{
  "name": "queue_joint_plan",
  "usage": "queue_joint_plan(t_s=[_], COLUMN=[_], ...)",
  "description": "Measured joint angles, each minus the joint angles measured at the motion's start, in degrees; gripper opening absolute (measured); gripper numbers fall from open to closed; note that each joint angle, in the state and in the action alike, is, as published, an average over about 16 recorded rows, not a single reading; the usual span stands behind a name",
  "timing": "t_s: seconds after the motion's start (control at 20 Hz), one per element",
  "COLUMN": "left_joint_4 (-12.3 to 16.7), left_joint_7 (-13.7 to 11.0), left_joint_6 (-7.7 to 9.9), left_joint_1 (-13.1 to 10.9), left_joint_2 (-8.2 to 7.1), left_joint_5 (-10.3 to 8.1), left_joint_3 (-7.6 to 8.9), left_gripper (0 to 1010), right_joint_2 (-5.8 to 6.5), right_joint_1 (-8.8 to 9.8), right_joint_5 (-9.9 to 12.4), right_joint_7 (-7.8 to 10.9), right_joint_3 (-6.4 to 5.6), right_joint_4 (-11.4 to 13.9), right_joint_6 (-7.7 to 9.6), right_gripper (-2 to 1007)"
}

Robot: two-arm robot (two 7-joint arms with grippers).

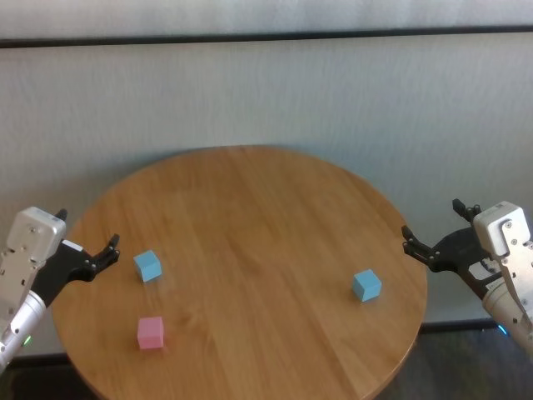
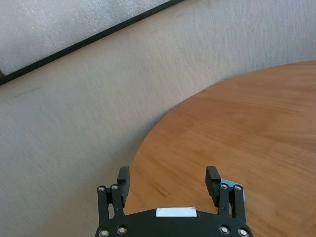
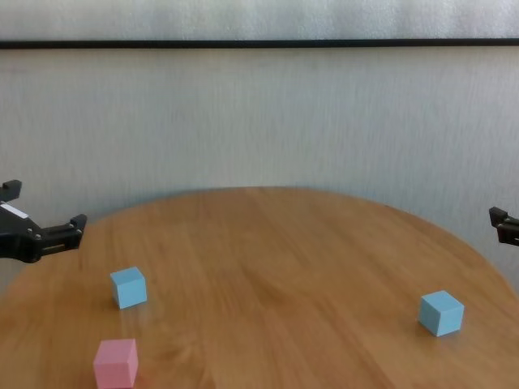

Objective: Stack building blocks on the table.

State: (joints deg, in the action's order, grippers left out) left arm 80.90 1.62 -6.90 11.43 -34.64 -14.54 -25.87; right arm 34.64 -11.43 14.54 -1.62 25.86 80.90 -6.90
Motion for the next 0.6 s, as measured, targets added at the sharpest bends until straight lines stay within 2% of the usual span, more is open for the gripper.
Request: queue_joint_plan(t_s=[0.6], left_joint_4=[0.0], left_joint_7=[0.0], left_joint_6=[0.0], left_joint_1=[0.0], left_joint_2=[0.0], left_joint_5=[0.0], left_joint_3=[0.0], left_gripper=[1003], right_joint_2=[0.0], right_joint_1=[0.0], right_joint_5=[0.0], right_joint_7=[0.0], right_joint_3=[0.0], right_joint_4=[0.0], right_joint_6=[0.0], right_gripper=[1005])
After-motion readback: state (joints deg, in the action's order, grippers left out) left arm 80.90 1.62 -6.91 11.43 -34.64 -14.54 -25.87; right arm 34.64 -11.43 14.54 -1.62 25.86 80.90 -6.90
